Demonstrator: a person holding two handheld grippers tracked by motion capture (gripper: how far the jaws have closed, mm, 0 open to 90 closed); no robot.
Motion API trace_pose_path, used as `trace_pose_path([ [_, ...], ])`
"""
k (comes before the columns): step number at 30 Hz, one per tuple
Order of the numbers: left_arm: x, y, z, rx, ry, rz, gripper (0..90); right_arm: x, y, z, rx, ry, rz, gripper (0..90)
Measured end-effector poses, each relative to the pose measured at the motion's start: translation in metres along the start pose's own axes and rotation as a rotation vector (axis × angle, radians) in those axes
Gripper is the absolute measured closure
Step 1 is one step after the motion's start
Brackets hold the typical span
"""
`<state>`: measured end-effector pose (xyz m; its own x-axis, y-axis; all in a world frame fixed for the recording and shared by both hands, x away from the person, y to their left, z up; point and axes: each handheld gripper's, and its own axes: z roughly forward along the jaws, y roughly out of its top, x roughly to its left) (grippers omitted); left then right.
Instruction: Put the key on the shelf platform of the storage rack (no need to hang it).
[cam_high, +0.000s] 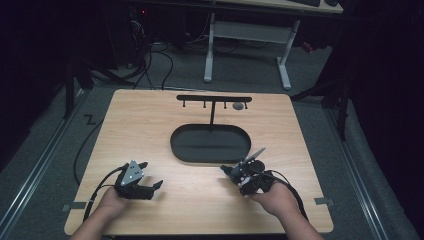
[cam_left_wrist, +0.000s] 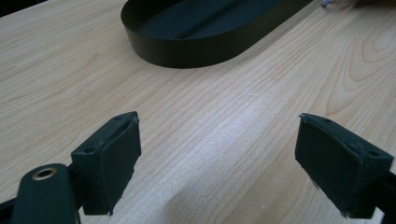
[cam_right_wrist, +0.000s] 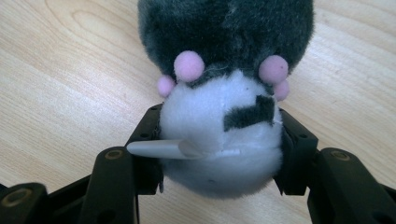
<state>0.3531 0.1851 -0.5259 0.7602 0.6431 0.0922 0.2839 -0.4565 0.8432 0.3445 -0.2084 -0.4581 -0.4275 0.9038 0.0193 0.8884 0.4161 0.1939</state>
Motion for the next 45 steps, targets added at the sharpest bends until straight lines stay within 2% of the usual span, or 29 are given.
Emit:
trace_pose_path([
  [6,0.0,0.0,-0.001,-0.002,0.0,0.004,15.3,-0.004,0.003,-0.006,-0.012,0.001,0.011,45.9],
  [12,0.001,0.0,0.0,-0.007,-0.004,-0.014,15.3,-0.006,0.009,-0.01,-0.018,0.004,0.015,45.8],
  [14,0.001,0.0,0.0,-0.006,-0.005,-0.011,15.3,-0.005,0.011,-0.012,-0.02,0.004,0.023,45.8],
  [20,0.0,0.001,0.001,0.001,-0.002,0.003,15.3,-0.007,0.015,-0.015,-0.03,-0.004,0.009,45.9],
  [25,0.0,0.001,0.002,0.007,-0.003,0.004,15.3,-0.01,0.021,-0.017,-0.037,-0.003,0.033,46.0],
  [26,0.0,0.001,0.002,0.008,-0.003,0.004,15.3,-0.011,0.022,-0.017,-0.042,-0.004,0.017,45.9],
  [32,0.001,0.002,0.004,0.022,-0.007,0.001,15.3,-0.011,0.032,-0.02,-0.038,-0.013,0.02,46.1],
  [37,-0.001,0.002,0.003,0.02,-0.003,0.017,15.3,-0.012,0.039,-0.022,-0.037,-0.017,0.01,46.6],
  [45,-0.001,0.003,0.004,0.025,-0.004,0.01,15.3,-0.013,0.035,-0.032,-0.033,-0.02,0.02,47.5],
])
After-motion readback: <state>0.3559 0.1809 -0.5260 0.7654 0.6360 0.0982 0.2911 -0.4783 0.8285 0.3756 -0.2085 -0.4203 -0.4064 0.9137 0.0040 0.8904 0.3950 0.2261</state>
